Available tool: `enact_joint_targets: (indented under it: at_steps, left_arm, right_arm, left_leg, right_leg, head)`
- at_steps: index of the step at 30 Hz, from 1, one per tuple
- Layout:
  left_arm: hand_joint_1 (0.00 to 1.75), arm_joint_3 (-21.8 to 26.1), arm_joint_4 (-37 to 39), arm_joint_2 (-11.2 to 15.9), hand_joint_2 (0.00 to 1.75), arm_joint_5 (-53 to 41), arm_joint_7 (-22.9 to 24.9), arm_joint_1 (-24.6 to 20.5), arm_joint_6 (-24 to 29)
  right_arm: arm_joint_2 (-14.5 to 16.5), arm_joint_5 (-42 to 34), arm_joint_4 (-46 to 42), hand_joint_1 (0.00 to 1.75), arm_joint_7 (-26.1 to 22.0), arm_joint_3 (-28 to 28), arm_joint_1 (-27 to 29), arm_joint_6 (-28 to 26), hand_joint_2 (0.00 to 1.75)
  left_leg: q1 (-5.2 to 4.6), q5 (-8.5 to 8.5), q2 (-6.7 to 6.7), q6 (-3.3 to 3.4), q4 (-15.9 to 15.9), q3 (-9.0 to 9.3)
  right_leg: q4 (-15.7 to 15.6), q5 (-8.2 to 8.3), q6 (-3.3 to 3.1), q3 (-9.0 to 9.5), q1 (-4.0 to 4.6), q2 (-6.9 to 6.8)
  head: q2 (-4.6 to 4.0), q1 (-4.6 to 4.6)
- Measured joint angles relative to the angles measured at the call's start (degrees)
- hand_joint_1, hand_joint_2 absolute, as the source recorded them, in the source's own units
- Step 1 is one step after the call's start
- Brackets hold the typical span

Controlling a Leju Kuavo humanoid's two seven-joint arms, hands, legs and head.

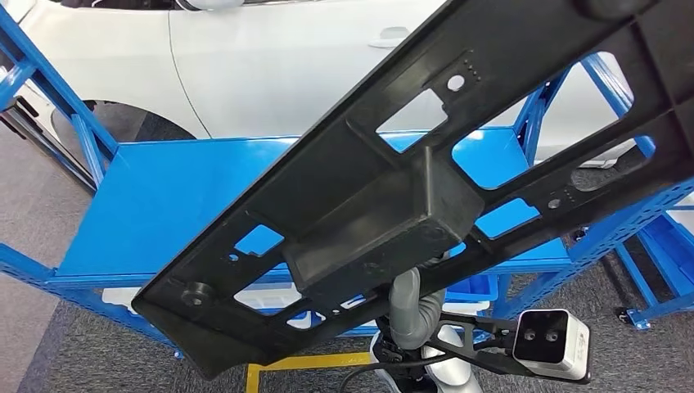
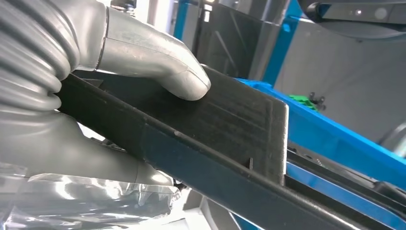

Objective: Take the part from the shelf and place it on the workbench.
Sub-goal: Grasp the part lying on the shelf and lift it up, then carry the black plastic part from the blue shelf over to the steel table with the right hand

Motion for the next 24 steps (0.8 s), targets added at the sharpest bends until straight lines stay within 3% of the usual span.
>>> enact_joint_targets:
  at_steps: [2, 3, 4, 5, 8, 9, 13, 15, 17, 18, 19, 20, 21, 23, 24]
  left_arm:
    - [0.00, 0.0, 0.0, 0.0, 0.00, -0.3, -0.2, 0.0, -0.3]
    - [0.00, 0.0, 0.0, 0.0, 0.00, -0.5, -0.2, 0.0, -0.4]
    - [0.00, 0.0, 0.0, 0.0, 0.00, -0.6, -0.1, 0.0, -0.5]
    - [0.00, 0.1, 0.0, 0.0, 0.00, -0.6, -0.1, 0.0, -0.5]
    - [0.00, 0.3, 0.0, 0.0, 0.00, -0.7, 0.0, -0.2, -0.3]
    - [0.00, 0.5, 0.0, 0.1, 0.00, -0.8, 0.0, -0.3, -0.3]
    - [0.00, 1.0, 0.0, 0.1, 0.00, -0.8, 0.1, -0.4, -0.1]
    - [0.00, 1.0, 0.0, 0.0, 0.00, -0.8, 0.2, -0.5, -0.1]
    - [0.00, 1.1, 0.0, 0.0, 0.00, -0.9, 0.2, -0.5, -0.1]
    - [0.00, 1.1, 0.0, 0.0, 0.00, -1.1, 0.2, -0.5, -0.2]
    - [0.00, 1.1, 0.0, 0.0, 0.00, -1.2, 0.2, -0.4, -0.3]
    - [0.00, 1.1, 0.0, 0.0, 0.00, -1.3, 0.2, -0.4, -0.4]
    - [0.00, 1.1, 0.0, 0.0, 0.00, -1.5, 0.3, -0.4, -0.5]
    - [0.00, 1.1, 0.0, -0.1, 0.00, -1.7, 0.5, -0.3, -0.5]
    - [0.00, 1.1, 0.0, -0.1, 0.00, -1.8, 0.6, -0.3, -0.4]
  right_arm:
    - [0.0, -0.2, 0.0, 1.75, 0.0, 0.0, 0.2, 0.1, 1.75]
    - [0.0, -0.2, 0.0, 1.75, 0.0, 0.1, 0.4, 0.0, 1.75]
    - [0.0, -0.2, 0.1, 1.75, 0.0, 0.4, 0.5, 0.0, 1.75]
    - [-0.1, -0.1, 0.2, 1.75, 0.0, 0.7, 0.6, -0.1, 1.75]
    - [-0.2, 0.9, 0.8, 1.75, 0.0, 2.1, 0.5, -0.8, 1.75]
    - [-0.2, 1.4, 1.0, 1.75, 0.0, 2.7, 0.5, -1.2, 1.75]
    - [-0.6, 2.5, 1.8, 1.75, 0.1, 4.3, 0.3, -2.0, 1.75]
    - [-0.8, 2.7, 2.1, 1.75, 0.1, 4.7, 0.1, -2.2, 1.75]
    - [-1.1, 2.9, 2.5, 1.75, 0.1, 5.2, 0.0, -2.7, 1.75]
    - [-1.3, 3.0, 2.7, 1.75, 0.1, 5.6, 0.0, -3.0, 1.75]
    - [-1.6, 3.1, 3.1, 1.75, 0.1, 5.9, -0.1, -3.3, 1.75]
    - [-1.8, 3.1, 3.3, 1.75, 0.1, 6.1, -0.1, -3.4, 1.75]
    - [-2.0, 3.1, 3.6, 1.75, 0.1, 6.3, -0.1, -3.3, 1.75]
    - [-2.3, 3.0, 3.9, 1.75, 0.1, 6.6, -0.1, -3.1, 1.75]
    - [-2.4, 2.9, 4.0, 1.75, 0.1, 6.6, -0.1, -2.9, 1.75]
  left_leg:
    - [0.03, -4.34, 0.02, -0.33, 7.2, -2.68]
    - [0.04, -5.64, 0.02, -0.37, 10.1, -3.65]
    - [0.03, -5.81, 0.02, -0.30, 11.1, -3.72]
    - [0.01, -4.89, 0.02, -0.11, 9.7, -2.63]
    - [-0.30, -0.49, 0.00, 0.86, -1.6, 3.98]
    - [-0.47, 0.20, -0.02, 1.16, -4.0, 5.20]
    - [-0.64, 1.68, 0.05, 2.27, -5.6, 5.13]
    - [-0.39, 2.85, 0.29, 2.97, -6.1, 4.35]
    - [-0.51, 3.71, 0.41, 3.30, -6.0, 3.03]
    - [-0.55, 4.12, 0.44, 3.29, -5.9, 2.34]
    - [-0.58, 4.49, 0.46, 3.26, -5.7, 1.66]
    - [-0.58, 4.81, 0.47, 3.20, -5.5, 1.03]
    - [-0.58, 5.09, 0.46, 3.09, -5.3, 0.44]
    - [-0.61, 5.49, 0.42, 2.78, -4.6, -0.53]
    - [-0.63, 5.71, 0.40, 2.50, -4.3, -0.80]
  right_leg:
    - [0.0, 0.23, -0.30, -0.31, 0.14, -0.09]
    - [0.1, 0.35, -0.39, -0.51, 0.26, -0.11]
    - [0.1, 0.50, -0.46, -0.71, 0.38, -0.12]
    - [0.1, 0.66, -0.47, -0.87, 0.49, -0.10]
    - [0.1, 1.14, -0.14, -1.07, 0.76, -0.06]
    - [0.1, 1.33, 0.13, -1.12, 0.81, -0.07]
    - [0.3, 1.60, 1.52, -1.54, 0.79, 0.00]
    - [3.5, -1.72, 2.05, -2.87, 0.74, 0.09]
    - [10.7, -6.99, 2.37, -5.10, 0.55, 0.08]
    - [13.9, -8.65, 2.50, -5.84, 0.48, 0.07]
    - [15.7, -9.11, 2.58, -5.77, 0.41, 0.07]
    - [15.2, -8.41, 2.62, -4.67, 0.34, 0.07]
    - [12.6, -6.98, 2.59, -2.47, 0.28, 0.06]
    - [4.4, -5.02, 2.20, 3.12, 0.34, 0.02]
    - [1.4, -4.65, 1.90, 5.03, 0.46, 0.00]
  head:
    - [0.00, 0.00]
    - [-0.01, 0.00]
    - [-0.01, 0.00]
    - [-0.01, 0.00]
    - [-0.01, 0.01]
    - [-0.01, 0.01]
    - [0.00, 0.01]
    - [-0.01, 0.02]
    - [-0.01, 0.02]
    - [-0.01, 0.02]
    - [-0.01, 0.02]
    - [-0.01, 0.02]
    - [-0.01, 0.02]
    - [-0.01, 0.02]
    - [-0.01, 0.02]
